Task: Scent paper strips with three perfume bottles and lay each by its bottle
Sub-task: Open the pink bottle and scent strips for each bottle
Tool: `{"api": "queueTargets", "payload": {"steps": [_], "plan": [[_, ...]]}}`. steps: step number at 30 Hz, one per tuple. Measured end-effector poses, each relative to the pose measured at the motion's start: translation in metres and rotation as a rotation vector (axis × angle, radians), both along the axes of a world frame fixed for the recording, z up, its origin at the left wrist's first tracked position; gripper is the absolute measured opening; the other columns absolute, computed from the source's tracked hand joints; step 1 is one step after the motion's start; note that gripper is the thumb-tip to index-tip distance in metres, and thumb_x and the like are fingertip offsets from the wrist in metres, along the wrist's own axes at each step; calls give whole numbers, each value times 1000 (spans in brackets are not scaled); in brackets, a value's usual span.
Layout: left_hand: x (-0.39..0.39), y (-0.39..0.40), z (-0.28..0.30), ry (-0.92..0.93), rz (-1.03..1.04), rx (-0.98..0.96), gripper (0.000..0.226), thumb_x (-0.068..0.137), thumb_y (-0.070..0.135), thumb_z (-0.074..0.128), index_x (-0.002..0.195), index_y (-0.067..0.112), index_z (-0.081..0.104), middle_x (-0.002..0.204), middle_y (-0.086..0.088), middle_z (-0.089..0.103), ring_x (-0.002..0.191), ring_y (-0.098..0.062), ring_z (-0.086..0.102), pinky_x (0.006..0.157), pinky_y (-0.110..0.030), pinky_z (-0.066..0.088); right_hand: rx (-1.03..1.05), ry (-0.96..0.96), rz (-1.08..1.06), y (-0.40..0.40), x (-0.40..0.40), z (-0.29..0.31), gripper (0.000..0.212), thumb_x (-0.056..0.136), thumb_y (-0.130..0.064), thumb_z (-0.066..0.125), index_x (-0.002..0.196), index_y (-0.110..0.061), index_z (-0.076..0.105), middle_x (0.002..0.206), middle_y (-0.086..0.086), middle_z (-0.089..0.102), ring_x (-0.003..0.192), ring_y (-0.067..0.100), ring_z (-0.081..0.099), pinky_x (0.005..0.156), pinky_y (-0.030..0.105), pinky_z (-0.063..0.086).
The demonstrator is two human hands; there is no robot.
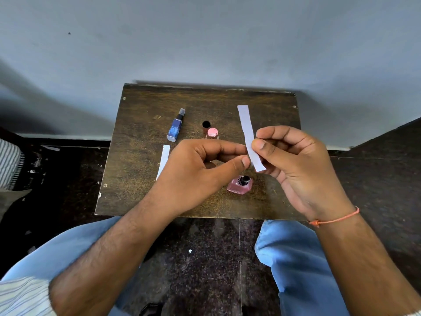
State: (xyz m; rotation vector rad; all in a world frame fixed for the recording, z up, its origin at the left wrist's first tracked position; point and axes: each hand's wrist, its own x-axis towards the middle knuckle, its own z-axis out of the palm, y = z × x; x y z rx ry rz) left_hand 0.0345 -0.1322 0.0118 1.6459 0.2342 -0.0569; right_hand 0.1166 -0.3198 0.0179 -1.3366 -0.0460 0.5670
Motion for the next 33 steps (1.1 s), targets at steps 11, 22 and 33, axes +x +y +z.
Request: {"api": "queueTargets", "payload": {"steps": [11,22,33], "plan": [[-1,-3,-5,-31,-21,-21,19,85,13,88,102,20,83,96,5,84,44,-14,42,44,-20,35,8,-86,4,2,-5,-3,13,73,-18,84,80,-28,80,78,-3,72,73,17,69,65,30,61],[0,0,-5,-45,55,66,5,92,16,82,92,20,79,45,19,50,36,-2,27,44,-20,20,-167,-523,250,-27,6,-12,55,81,-4,87,130,-22,70,130,3,64,105,27,63,76,38,59],[-3,8,-2,-155,-97,156,7,96,10,79,97,17,79,76,20,69,42,-12,38,42,-28,27,-283,-682,340,-23,5,-21,45,84,-16,91,125,-26,78,119,-4,64,95,28,65,74,48,58]]}}
